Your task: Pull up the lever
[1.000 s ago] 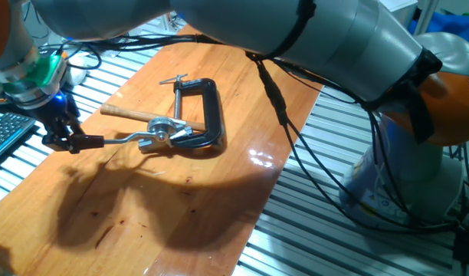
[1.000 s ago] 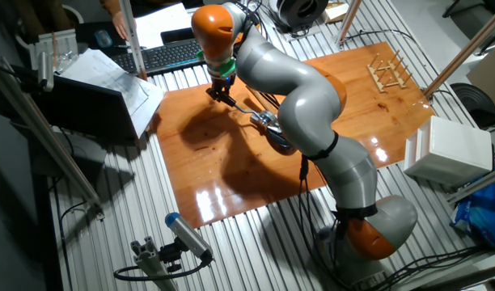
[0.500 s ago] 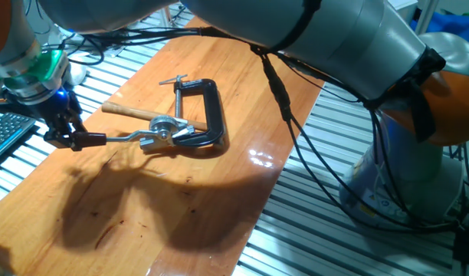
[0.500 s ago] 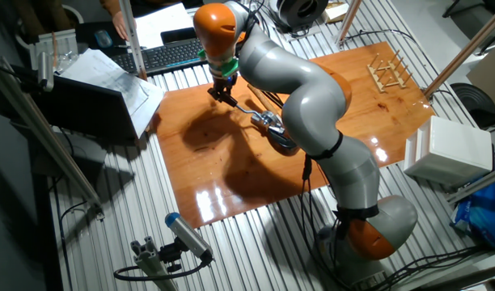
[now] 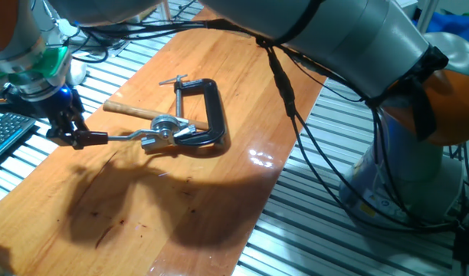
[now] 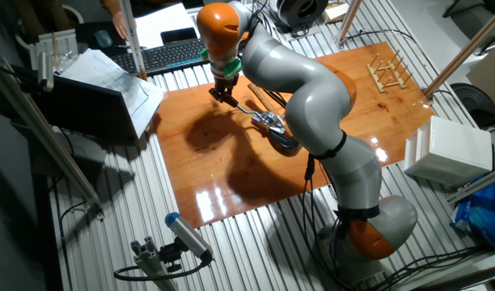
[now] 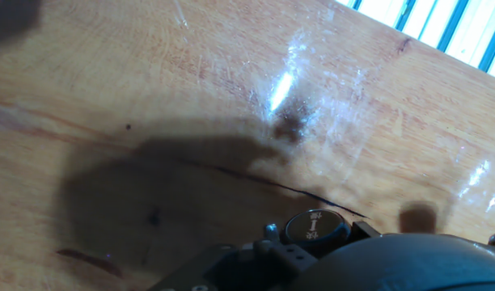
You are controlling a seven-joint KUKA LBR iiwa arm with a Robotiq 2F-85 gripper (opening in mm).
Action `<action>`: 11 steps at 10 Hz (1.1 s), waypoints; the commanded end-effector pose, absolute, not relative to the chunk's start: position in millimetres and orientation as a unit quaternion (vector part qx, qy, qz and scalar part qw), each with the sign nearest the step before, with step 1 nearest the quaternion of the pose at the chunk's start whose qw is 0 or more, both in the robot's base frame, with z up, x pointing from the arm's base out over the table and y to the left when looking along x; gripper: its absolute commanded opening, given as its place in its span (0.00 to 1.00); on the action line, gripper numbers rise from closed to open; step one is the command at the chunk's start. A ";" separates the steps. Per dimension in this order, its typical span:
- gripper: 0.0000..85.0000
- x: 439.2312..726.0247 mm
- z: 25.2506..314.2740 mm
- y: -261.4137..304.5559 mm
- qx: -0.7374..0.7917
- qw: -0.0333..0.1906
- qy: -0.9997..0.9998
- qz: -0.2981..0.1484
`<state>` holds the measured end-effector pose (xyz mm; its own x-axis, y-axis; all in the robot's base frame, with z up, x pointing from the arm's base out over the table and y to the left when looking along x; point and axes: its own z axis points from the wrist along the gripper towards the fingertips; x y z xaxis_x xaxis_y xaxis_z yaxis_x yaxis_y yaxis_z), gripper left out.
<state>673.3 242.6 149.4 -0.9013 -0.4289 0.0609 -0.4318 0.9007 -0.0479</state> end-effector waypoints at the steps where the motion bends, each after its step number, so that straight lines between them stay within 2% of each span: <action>1: 0.00 672.4 150.5 241.1 0.221 0.024 -0.975 0.028; 11: 0.00 671.9 152.7 238.9 0.221 0.020 -0.975 0.029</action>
